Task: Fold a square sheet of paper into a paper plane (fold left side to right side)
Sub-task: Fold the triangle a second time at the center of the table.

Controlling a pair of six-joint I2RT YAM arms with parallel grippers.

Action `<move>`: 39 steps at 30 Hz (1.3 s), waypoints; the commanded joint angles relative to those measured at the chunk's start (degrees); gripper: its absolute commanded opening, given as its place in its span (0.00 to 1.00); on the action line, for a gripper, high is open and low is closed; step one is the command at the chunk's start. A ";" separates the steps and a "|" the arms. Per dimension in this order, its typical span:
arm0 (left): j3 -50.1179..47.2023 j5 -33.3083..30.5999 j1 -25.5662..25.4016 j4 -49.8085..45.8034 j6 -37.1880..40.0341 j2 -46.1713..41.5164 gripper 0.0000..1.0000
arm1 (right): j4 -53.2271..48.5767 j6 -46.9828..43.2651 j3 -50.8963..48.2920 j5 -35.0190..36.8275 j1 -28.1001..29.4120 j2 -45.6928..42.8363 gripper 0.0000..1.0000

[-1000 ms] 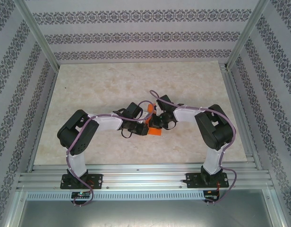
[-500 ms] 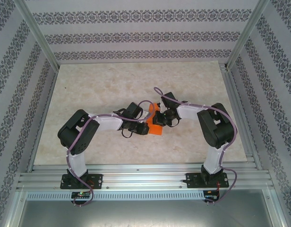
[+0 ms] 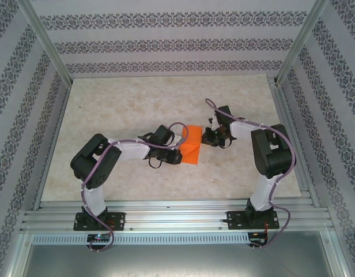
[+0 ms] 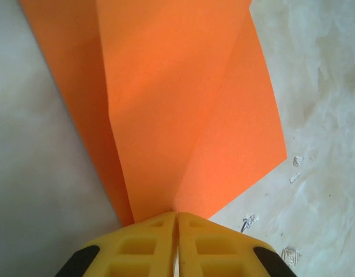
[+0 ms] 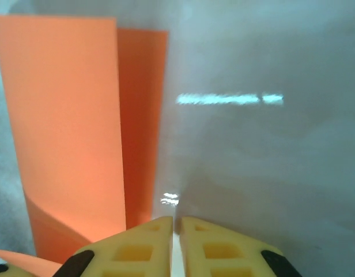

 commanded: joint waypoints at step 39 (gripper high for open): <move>8.58 14.40 9.20 3.66 -5.47 2.66 0.37 | 25.54 14.78 -20.08 -10.99 2.07 -12.36 0.48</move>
